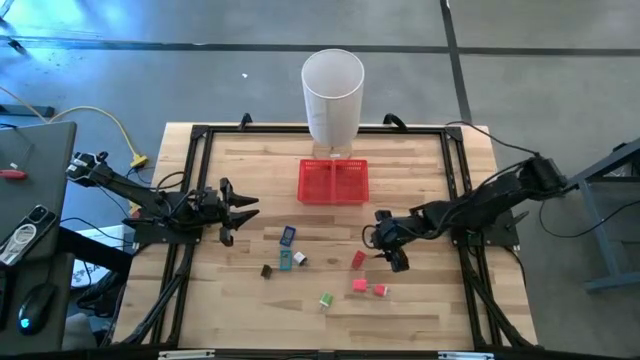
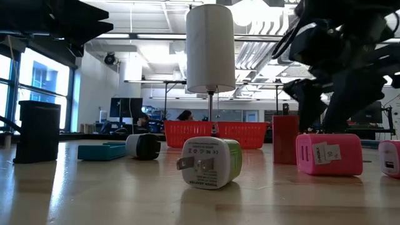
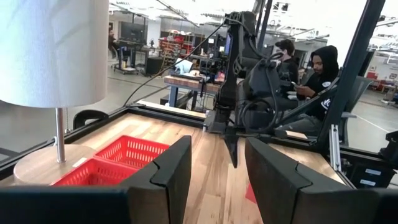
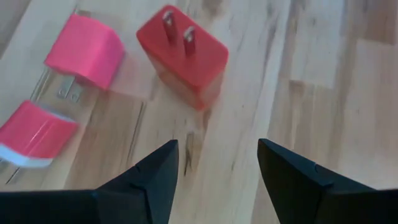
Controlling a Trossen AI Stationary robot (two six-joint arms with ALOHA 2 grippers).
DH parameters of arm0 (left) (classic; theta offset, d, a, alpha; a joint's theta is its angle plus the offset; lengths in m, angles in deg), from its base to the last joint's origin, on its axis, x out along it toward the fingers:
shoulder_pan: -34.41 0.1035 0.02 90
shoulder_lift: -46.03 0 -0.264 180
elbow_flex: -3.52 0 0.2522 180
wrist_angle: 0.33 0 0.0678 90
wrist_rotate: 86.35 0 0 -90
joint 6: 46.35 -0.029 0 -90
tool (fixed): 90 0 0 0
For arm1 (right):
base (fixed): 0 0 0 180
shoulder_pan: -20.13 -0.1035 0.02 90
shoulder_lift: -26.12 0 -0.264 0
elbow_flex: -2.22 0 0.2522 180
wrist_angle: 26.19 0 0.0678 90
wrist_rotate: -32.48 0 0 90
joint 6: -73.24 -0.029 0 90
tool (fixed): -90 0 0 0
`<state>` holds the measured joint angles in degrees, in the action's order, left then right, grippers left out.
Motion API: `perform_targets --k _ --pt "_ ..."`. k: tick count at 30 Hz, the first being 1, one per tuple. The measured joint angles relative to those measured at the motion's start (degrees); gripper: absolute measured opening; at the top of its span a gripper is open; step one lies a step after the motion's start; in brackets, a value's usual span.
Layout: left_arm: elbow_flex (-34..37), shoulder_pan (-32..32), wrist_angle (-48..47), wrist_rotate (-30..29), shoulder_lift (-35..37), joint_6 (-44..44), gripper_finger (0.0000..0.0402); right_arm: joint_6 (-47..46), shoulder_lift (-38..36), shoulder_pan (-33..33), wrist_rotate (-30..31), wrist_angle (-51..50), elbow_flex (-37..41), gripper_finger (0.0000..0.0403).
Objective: Pick & Place Office items
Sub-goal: Put the red charger adapter into the left red bin
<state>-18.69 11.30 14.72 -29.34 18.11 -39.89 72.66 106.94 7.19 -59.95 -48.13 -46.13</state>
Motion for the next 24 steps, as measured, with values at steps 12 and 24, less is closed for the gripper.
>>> perform_targets --k 12,24 --pt "0.0 0.0 0.0 -0.1 0.0 0.0 0.0146 6.0 8.4 3.0 -3.2 7.2 0.0 0.0206" --pt "0.0 0.0 -0.1 -0.1 0.0 0.0 0.0146 11.4 11.6 3.4 -8.1 13.9 0.0 0.0206"
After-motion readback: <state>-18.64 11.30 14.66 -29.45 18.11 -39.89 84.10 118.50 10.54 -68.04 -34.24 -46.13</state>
